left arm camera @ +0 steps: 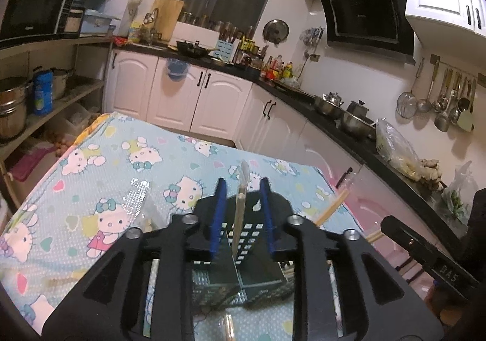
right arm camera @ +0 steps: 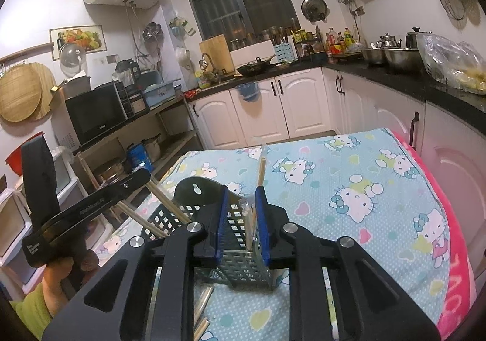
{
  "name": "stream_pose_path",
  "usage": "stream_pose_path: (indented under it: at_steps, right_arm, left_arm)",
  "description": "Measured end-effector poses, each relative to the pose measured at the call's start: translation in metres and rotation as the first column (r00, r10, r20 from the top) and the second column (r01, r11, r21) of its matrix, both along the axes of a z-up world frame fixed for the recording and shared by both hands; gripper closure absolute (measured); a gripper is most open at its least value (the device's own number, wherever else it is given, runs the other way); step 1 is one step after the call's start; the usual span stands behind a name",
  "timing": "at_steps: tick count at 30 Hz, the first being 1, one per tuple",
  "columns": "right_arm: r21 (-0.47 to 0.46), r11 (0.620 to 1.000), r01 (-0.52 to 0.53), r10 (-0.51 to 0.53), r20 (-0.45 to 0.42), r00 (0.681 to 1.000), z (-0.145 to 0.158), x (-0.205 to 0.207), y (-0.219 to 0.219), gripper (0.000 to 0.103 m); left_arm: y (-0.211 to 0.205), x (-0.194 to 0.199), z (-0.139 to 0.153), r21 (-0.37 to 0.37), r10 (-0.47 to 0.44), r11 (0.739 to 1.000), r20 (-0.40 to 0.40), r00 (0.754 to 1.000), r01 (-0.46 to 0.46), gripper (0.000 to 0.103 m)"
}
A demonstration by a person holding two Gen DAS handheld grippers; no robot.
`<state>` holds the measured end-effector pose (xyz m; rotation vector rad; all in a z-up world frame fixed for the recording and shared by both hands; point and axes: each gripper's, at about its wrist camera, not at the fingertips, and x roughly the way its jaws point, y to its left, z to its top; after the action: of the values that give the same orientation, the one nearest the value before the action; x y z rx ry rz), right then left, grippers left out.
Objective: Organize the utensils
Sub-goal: 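Lower the chopsticks into the green holder and open both tools, then withdraw both open tools from the green holder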
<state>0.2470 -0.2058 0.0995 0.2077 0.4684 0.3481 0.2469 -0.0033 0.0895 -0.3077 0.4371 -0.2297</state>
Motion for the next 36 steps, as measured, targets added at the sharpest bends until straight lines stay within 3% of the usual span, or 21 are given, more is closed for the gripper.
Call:
stream_pose_path:
  at_steps: [10, 18, 32, 36]
  right_arm:
    - [-0.016, 1.000, -0.007, 0.007, -0.008, 1.000, 0.004, -0.012, 0.002, 0.075]
    - [-0.028, 1.000, -0.001, 0.001, 0.010, 1.000, 0.006, -0.025, 0.000, 0.066]
    - [-0.052, 0.999, 0.007, -0.005, 0.034, 0.999, 0.012, -0.057, -0.008, 0.054]
    - [-0.067, 0.998, 0.001, 0.001, 0.037, 0.999, 0.013, -0.067, -0.008, 0.052]
  left_arm:
    - [0.002, -0.015, 0.003, 0.001, -0.025, 1.000, -0.040, 0.999, 0.025, 0.071]
    - [0.009, -0.035, 0.005, -0.019, -0.033, 0.999, -0.036, 0.999, 0.032, 0.046]
    - [0.023, -0.062, 0.003, -0.045, -0.033, 0.998, -0.034, 0.999, 0.031, 0.016]
    - [0.026, -0.070, 0.003, -0.049, -0.033, 0.998, -0.034, 0.999, 0.031, 0.012]
